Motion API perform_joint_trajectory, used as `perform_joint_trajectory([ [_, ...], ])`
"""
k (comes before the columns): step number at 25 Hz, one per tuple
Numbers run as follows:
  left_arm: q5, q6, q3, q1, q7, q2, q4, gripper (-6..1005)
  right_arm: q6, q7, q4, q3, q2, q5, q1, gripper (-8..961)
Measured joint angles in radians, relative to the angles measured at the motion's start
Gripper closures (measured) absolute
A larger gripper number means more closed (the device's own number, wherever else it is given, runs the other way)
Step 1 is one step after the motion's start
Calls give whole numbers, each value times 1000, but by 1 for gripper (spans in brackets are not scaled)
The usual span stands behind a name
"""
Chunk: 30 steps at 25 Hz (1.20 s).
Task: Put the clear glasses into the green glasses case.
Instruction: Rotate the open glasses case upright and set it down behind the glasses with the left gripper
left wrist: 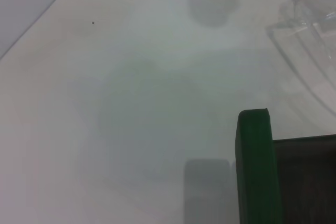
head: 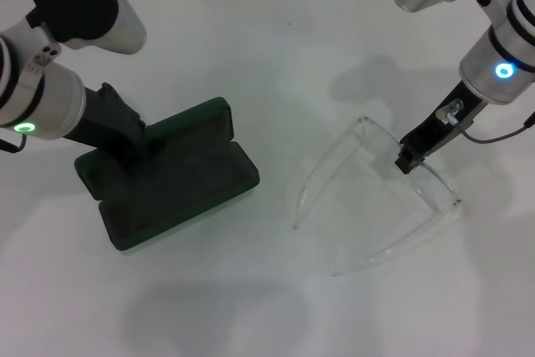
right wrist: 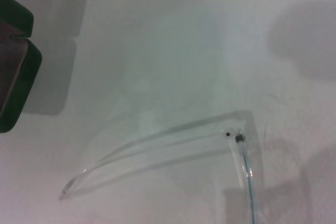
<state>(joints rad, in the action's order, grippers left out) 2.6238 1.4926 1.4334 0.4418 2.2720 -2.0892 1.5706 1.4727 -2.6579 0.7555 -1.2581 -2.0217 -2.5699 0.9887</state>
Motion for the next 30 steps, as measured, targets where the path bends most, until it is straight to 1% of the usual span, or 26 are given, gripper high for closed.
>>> perform_joint_trajectory([
  [3, 1, 3, -4, 0, 3, 0, 2, 917, 0, 5, 25, -2, 0, 1, -18, 870],
  [4, 1, 5, -5, -1, 5, 0, 4, 918, 1, 5, 36, -2, 0, 0, -24, 870],
  [6, 1, 6, -6, -3, 7, 0, 6, 918, 18, 4, 101, -2, 0, 3, -57, 871],
  [11, 1, 7, -22, -8, 24, 0, 27, 919, 85, 1, 316, 4, 0, 22, -171, 870],
  [14, 0, 15, -22, -9, 36, 0, 40, 922, 109, 8, 506, 16, 6, 92, -281, 870],
  [15, -1, 17, -21, -10, 40, 0, 43, 922, 114, 16, 577, 34, 8, 115, -323, 870],
  [16, -1, 18, -20, -11, 43, -1, 45, 922, 119, 28, 646, 66, 7, 131, -358, 870],
  [19, -6, 18, -15, -25, 56, -1, 63, 922, 146, 74, 802, 185, 1, 201, -430, 870],
  [22, -8, 18, -10, -33, 61, -2, 71, 922, 193, 135, 879, 309, -1, 329, -490, 870],
  [23, -8, 17, -6, -29, 61, -2, 69, 922, 208, 154, 896, 347, -2, 363, -509, 870],
  [26, -10, -8, 42, -10, 62, -3, 57, 922, 267, 237, 937, 525, -6, 522, -579, 870],
  [28, -9, -32, 100, -2, 64, -3, 56, 922, 290, 294, 920, 631, -6, 629, -600, 870],
  [30, -6, -70, 167, 10, 72, -3, 57, 922, 314, 356, 874, 714, -6, 731, -607, 871],
])
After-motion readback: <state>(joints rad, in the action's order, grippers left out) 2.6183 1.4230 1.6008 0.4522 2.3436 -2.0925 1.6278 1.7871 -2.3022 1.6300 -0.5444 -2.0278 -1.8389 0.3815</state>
